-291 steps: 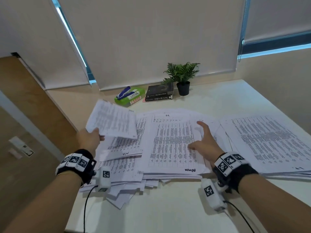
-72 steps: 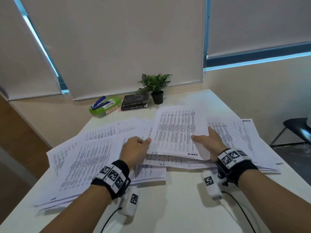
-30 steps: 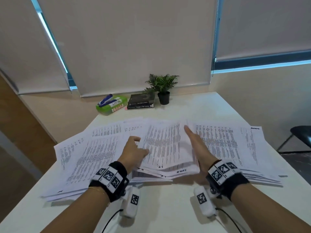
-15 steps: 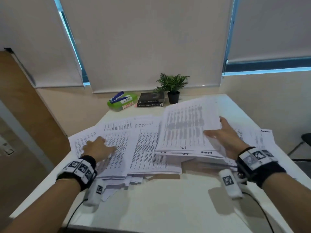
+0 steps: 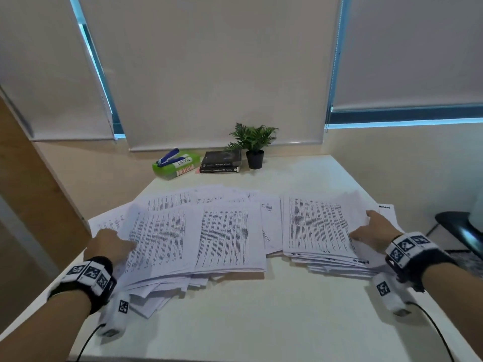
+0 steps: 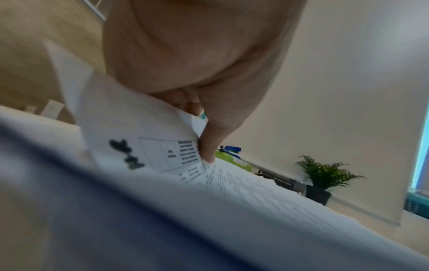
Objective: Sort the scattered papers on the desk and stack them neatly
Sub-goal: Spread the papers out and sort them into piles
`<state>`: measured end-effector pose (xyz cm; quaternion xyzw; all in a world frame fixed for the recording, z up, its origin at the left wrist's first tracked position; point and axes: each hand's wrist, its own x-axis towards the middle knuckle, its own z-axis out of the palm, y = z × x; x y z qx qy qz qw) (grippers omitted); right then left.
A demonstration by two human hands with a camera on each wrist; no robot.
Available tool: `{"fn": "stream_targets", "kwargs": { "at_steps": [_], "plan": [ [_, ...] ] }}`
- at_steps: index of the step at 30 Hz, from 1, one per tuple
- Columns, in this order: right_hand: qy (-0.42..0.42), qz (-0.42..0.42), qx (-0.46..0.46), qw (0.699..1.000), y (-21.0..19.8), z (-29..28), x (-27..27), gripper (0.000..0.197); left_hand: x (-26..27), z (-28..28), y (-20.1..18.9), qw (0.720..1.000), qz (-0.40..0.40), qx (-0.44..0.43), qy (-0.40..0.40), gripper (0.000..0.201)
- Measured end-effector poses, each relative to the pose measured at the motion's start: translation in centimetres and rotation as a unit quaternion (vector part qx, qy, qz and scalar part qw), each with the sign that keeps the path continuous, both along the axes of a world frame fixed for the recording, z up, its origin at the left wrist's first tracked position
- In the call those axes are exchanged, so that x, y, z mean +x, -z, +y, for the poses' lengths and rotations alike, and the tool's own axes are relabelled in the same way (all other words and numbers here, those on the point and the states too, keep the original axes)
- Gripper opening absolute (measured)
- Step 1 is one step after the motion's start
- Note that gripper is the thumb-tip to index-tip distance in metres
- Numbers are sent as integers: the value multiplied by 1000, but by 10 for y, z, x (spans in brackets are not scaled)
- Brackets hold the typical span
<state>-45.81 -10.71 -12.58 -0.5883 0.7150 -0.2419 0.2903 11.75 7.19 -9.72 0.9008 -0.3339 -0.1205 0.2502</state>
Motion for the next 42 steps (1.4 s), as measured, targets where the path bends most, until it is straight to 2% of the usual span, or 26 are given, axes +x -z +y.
{"fn": "stream_targets", "kwargs": {
  "at_steps": [2, 5, 6, 8, 10, 12, 14, 16, 18, 20, 21, 22, 23, 25, 27, 29, 31, 33, 35, 37, 40, 42],
  "plan": [
    [11, 35, -9, 999, 2, -3, 0, 68, -3, -4, -6, 997, -30, -61, 25, 25],
    [29, 81, 36, 996, -12, -1, 7, 87, -13, -11, -18, 984, -17, -171, 51, 15],
    [34, 109, 38, 993, -19, 1, 12, 88, -20, -12, -25, 978, -6, -203, 54, 15],
    [21, 158, 1, 987, -32, 8, 25, 85, -37, -15, -40, 965, 9, -253, 63, 16],
    [-41, 137, -49, 988, -42, 18, 44, 91, -58, -20, -51, 946, 60, -309, 79, 16],
    [-106, 36, -69, 991, -48, 28, 66, 93, -83, -25, -59, 921, 136, -354, 93, 16],
    [-148, -114, -46, 981, -56, 47, 94, 91, -103, -31, -59, 900, 206, -367, 112, 14],
    [-169, -268, 9, 948, -60, 64, 121, 88, -122, -33, -57, 891, 260, -352, 122, 16],
    [-179, -394, 62, 899, -60, 73, 142, 77, -143, -33, -52, 880, 306, -341, 129, 20],
    [-205, -459, 86, 860, -52, 75, 158, 58, -163, -32, -43, 868, 345, -327, 142, 26],
    [-215, -464, 81, 856, -47, 76, 163, 50, -169, -32, -36, 865, 361, -317, 146, 27],
    [-217, -442, 61, 868, -41, 75, 167, 46, -173, -32, -30, 868, 363, -303, 150, 26],
    [-207, -407, 34, 889, -36, 73, 169, 47, -173, -32, -25, 886, 335, -283, 152, 23],
    [-163, -352, -14, 922, -23, 61, 167, 52, -163, -32, -22, 945, 204, -202, 160, 26],
    [-115, -330, -17, 937, -11, 50, 160, 67, -144, -33, -19, 980, 82, -79, 162, 47],
    [-100, -283, 10, 954, 2, 40, 151, 86, -127, -34, -15, 987, 35, 16, 159, 55],
    [-117, -262, 32, 957, 13, 32, 145, 83, -119, -36, -8, 985, 50, 58, 157, 57],
    [-118, -265, 39, 956, 8, 39, 144, 71, -118, -38, 1, 984, 89, 39, 152, 54],
    [-125, -274, 41, 953, 5, 43, 143, 65, -119, -41, 9, 983, 113, -7, 145, 40],
    [-133, -283, 42, 949, 6, 42, 142, 62, -117, -46, 13, 981, 114, -38, 150, 55],
    [-145, -261, 53, 953, 4, 42, 143, 73, -110, -52, 4, 987, 67, -74, 127, 43],
    [-156, -241, 52, 956, 5, 45, 145, 85, -107, -52, -12, 984, 55, -140, 98, 29]
  ]
}}
